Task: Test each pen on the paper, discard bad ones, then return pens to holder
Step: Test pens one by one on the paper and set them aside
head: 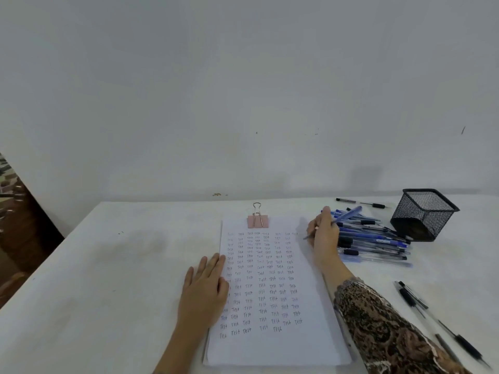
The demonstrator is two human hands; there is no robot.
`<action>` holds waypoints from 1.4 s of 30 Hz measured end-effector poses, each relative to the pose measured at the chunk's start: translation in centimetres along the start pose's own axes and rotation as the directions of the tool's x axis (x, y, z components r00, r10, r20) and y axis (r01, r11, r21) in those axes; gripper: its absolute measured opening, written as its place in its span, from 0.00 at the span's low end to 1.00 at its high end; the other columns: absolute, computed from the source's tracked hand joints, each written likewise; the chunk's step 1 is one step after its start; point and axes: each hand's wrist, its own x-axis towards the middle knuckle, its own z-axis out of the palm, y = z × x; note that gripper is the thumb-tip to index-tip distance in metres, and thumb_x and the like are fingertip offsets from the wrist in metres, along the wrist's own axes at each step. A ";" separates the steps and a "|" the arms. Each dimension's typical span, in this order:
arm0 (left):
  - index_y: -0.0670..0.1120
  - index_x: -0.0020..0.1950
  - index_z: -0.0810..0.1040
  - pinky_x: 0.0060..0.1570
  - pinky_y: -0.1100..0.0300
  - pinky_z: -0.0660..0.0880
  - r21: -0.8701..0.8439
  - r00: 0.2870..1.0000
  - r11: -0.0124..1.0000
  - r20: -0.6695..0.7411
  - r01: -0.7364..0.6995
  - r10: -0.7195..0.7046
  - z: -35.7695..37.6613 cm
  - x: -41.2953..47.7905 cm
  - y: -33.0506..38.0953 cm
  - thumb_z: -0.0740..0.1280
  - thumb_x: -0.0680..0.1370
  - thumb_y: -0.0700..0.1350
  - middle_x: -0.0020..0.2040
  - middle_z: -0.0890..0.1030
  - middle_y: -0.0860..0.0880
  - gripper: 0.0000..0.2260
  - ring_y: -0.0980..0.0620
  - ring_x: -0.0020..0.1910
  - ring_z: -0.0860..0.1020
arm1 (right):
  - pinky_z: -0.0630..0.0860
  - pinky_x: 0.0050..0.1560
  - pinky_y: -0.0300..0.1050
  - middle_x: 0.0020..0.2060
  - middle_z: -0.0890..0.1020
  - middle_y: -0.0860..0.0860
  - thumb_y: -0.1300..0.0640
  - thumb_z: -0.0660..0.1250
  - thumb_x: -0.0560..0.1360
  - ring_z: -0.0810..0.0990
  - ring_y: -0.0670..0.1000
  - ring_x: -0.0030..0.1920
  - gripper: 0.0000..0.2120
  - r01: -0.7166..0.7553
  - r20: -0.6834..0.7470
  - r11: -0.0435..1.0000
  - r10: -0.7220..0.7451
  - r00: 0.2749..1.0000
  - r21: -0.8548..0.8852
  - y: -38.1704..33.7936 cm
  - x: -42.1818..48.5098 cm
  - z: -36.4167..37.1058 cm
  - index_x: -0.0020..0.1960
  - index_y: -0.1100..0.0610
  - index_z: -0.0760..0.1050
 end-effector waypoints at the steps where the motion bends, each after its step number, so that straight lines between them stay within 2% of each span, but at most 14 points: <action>1: 0.54 0.75 0.47 0.72 0.58 0.39 -0.009 1.000 1.000 -0.004 0.001 -0.001 0.0 0.0 0.0 0.29 0.62 0.58 0.76 0.49 0.58 0.41 0.58 0.75 0.45 | 0.58 0.20 0.35 0.17 0.67 0.48 0.47 0.51 0.81 0.61 0.45 0.18 0.22 0.003 0.016 1.000 -0.003 1.000 0.008 -0.1 -0.6 0.1 0.32 0.55 0.61; 5: 0.53 0.75 0.48 0.72 0.58 0.39 -0.008 1.000 1.000 -0.014 -0.006 0.006 0.2 0.0 -0.1 0.29 0.62 0.58 0.76 0.50 0.57 0.41 0.57 0.75 0.45 | 0.57 0.22 0.38 0.18 0.67 0.47 0.50 0.46 0.83 0.61 0.45 0.18 0.15 -0.012 -0.010 0.995 0.013 1.000 0.103 0.0 -2.7 -0.2 0.42 0.54 0.65; 10: 0.54 0.75 0.48 0.72 0.57 0.41 -0.008 1.000 1.000 -0.006 0.000 0.000 0.2 -0.1 -0.1 0.29 0.64 0.58 0.76 0.49 0.57 0.39 0.58 0.75 0.46 | 0.63 0.22 0.34 0.24 0.72 0.47 0.56 0.51 0.82 0.65 0.45 0.21 0.13 -0.123 -0.049 0.848 0.173 0.984 0.516 -0.9 -3.5 -1.8 0.45 0.55 0.71; 15: 0.53 0.75 0.48 0.73 0.56 0.42 -0.011 1.000 1.000 0.002 -0.003 0.003 0.1 -0.2 0.1 0.31 0.67 0.57 0.76 0.50 0.57 0.36 0.57 0.75 0.46 | 0.54 0.20 0.33 0.25 0.66 0.46 0.47 0.54 0.81 0.57 0.43 0.19 0.13 -0.068 -0.114 0.842 0.152 0.982 0.536 -1.9 -4.7 -4.1 0.47 0.50 0.75; 19: 0.53 0.75 0.50 0.73 0.55 0.43 -0.024 1.000 1.000 -0.011 -0.012 0.012 0.2 -0.2 -0.1 0.31 0.65 0.59 0.76 0.52 0.56 0.38 0.56 0.75 0.48 | 0.61 0.22 0.33 0.27 0.75 0.45 0.50 0.58 0.79 0.64 0.45 0.20 0.09 -0.077 -0.090 0.869 0.138 0.986 0.489 -3.3 -5.8 -6.4 0.45 0.49 0.76; 22: 0.52 0.75 0.51 0.73 0.55 0.44 -0.021 0.999 0.999 -0.020 -0.025 0.025 0.4 -0.3 -0.2 0.30 0.63 0.59 0.76 0.52 0.56 0.41 0.55 0.75 0.49 | 0.63 0.22 0.35 0.34 0.78 0.49 0.56 0.64 0.77 0.66 0.45 0.21 0.05 -0.053 -0.186 0.955 0.111 0.976 0.291 -4.0 -6.6 -8.6 0.44 0.53 0.76; 24: 0.52 0.75 0.50 0.73 0.54 0.44 -0.015 1.000 1.000 -0.015 -0.025 0.025 0.4 -0.2 -0.3 0.32 0.67 0.58 0.76 0.52 0.55 0.37 0.55 0.75 0.49 | 0.66 0.25 0.38 0.37 0.79 0.52 0.57 0.65 0.77 0.68 0.47 0.25 0.03 -0.011 -0.243 0.998 -0.006 0.970 -0.066 -4.5 -7.2 -10.1 0.47 0.56 0.78; 25: 0.52 0.75 0.50 0.73 0.54 0.44 -0.010 1.000 1.000 -0.009 -0.026 0.026 0.4 -0.2 -0.3 0.33 0.68 0.58 0.76 0.52 0.55 0.35 0.55 0.75 0.49 | 0.69 0.30 0.42 0.38 0.80 0.53 0.58 0.65 0.77 0.71 0.49 0.29 0.05 -0.004 -0.246 0.944 -0.081 0.966 -0.330 -4.5 -7.4 -11.0 0.50 0.58 0.78; 27: 0.51 0.75 0.51 0.73 0.54 0.45 -0.014 0.999 0.999 -0.014 -0.035 0.035 0.3 -0.2 -0.2 0.34 0.69 0.58 0.76 0.54 0.54 0.36 0.54 0.75 0.50 | 0.67 0.42 0.43 0.43 0.80 0.55 0.59 0.63 0.77 0.74 0.54 0.40 0.09 -0.011 -0.170 0.634 -0.191 0.967 -0.773 -4.4 -7.8 -12.6 0.54 0.61 0.78; 28: 0.50 0.75 0.52 0.73 0.53 0.45 -0.022 0.999 0.999 -0.017 -0.040 0.039 0.2 -0.2 -0.2 0.34 0.69 0.58 0.76 0.54 0.53 0.35 0.53 0.75 0.50 | 0.66 0.43 0.43 0.46 0.80 0.57 0.60 0.62 0.77 0.75 0.55 0.43 0.09 -0.015 -0.131 0.485 -0.206 0.970 -0.874 -4.4 -8.0 -13.2 0.54 0.61 0.78; 32: 0.50 0.75 0.52 0.73 0.52 0.46 -0.044 0.999 0.998 -0.021 -0.041 0.040 0.1 -0.4 -0.2 0.45 0.79 0.52 0.76 0.55 0.52 0.24 0.52 0.75 0.51 | 0.72 0.42 0.44 0.47 0.79 0.54 0.57 0.59 0.78 0.77 0.54 0.47 0.10 -0.075 -0.088 0.114 -0.117 0.989 -0.991 -4.4 -8.6 -14.0 0.53 0.58 0.77; 34: 0.50 0.75 0.52 0.73 0.53 0.46 -0.051 0.999 0.998 -0.026 -0.037 0.036 0.1 -0.4 -0.3 0.49 0.81 0.48 0.76 0.55 0.52 0.22 0.52 0.75 0.51 | 0.75 0.45 0.45 0.48 0.77 0.53 0.58 0.58 0.78 0.76 0.53 0.47 0.10 -0.063 -0.063 0.002 -0.079 0.995 -0.998 -4.6 -8.7 -14.0 0.53 0.58 0.76; 39: 0.50 0.76 0.51 0.73 0.53 0.45 -0.065 0.999 0.997 -0.024 -0.041 0.039 -0.1 -0.7 0.0 0.49 0.81 0.47 0.76 0.54 0.52 0.22 0.53 0.75 0.50 | 0.71 0.54 0.48 0.60 0.72 0.54 0.55 0.59 0.78 0.73 0.56 0.59 0.13 -0.062 -0.066 0.046 -0.091 0.994 -0.997 -5.9 -8.4 -14.1 0.61 0.54 0.74; 42: 0.50 0.75 0.52 0.73 0.53 0.46 -0.057 0.999 0.998 -0.029 -0.040 0.038 -0.2 -0.6 0.0 0.48 0.81 0.47 0.76 0.54 0.52 0.22 0.53 0.75 0.50 | 0.71 0.58 0.50 0.62 0.73 0.53 0.60 0.56 0.79 0.71 0.57 0.61 0.16 0.048 0.037 0.059 -0.162 0.986 -0.997 -6.1 -5.7 -13.9 0.63 0.53 0.75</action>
